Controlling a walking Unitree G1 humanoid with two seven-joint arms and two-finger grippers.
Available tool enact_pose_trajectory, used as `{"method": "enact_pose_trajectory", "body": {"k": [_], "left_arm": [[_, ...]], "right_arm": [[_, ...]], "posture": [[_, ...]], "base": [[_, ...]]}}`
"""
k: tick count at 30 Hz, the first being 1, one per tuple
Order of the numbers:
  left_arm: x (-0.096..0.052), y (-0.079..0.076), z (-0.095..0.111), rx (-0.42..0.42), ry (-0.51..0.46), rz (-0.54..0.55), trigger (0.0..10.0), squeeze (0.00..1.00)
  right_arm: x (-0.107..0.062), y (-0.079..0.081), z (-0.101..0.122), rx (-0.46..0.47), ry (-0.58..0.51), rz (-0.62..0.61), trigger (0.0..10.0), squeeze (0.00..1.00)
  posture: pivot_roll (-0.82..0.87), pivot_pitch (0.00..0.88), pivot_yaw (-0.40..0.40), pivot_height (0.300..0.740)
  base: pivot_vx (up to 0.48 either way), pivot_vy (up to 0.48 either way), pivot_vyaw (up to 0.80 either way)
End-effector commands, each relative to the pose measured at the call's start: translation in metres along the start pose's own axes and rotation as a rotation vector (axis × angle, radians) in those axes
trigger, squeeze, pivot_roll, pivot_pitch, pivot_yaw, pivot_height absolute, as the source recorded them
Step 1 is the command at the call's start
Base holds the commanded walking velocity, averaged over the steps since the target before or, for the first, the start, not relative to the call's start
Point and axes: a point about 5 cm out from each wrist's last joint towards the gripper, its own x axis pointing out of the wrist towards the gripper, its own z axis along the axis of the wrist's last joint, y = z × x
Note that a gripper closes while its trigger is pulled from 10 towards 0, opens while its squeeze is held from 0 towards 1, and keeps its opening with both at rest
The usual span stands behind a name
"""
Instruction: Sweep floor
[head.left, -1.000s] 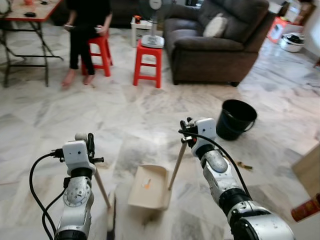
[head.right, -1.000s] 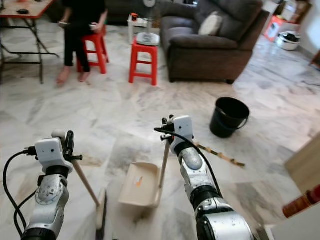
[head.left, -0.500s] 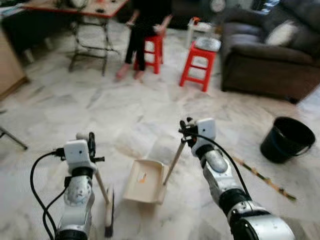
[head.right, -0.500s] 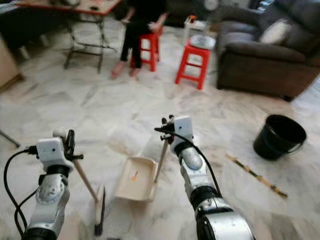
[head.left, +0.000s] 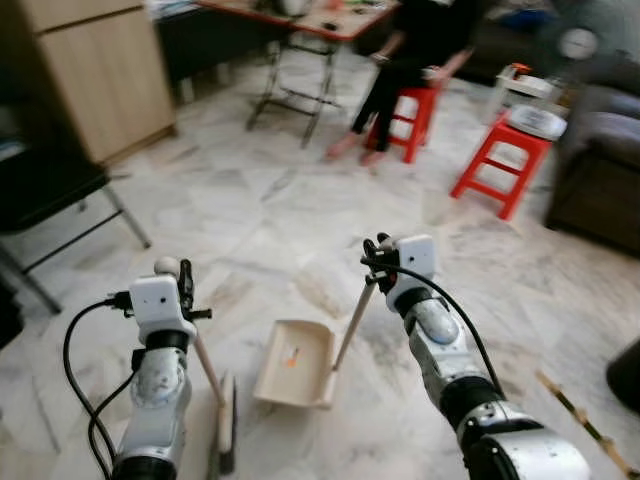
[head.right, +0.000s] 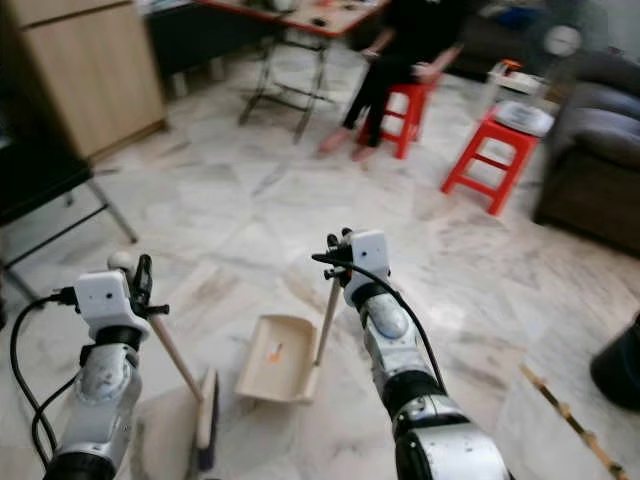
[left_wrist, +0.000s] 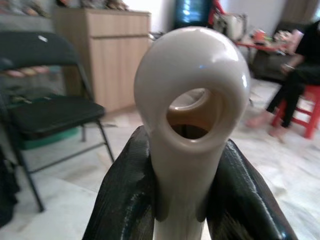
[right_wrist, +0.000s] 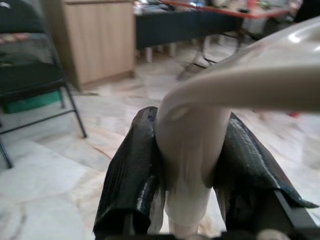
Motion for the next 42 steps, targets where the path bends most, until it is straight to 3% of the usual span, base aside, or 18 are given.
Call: {"method": "enact_pose_trajectory", "body": {"k": [1,42], "left_arm": [[0.0044,-0.0059,0.0089,0.001,-0.046,-0.013,10.0,0.00],[0.0019,-0.0103,0.0075,0.008,-0.034,-0.029,10.0,0.00]], "right_arm": [[0.0022,-0.0076,0.0110,-0.004,-0.053,-0.022,10.0,0.00],[-0.0002,-0.0062,0.0081,0.004,-0.054,-0.022,10.0,0.00]], "posture": [[0.06,0.000,-0.111,0.740],[0.05,0.000,-0.088,0.740]], "base": [[0.000,0.000,0.80],[0.000,0.000,0.80]]}}
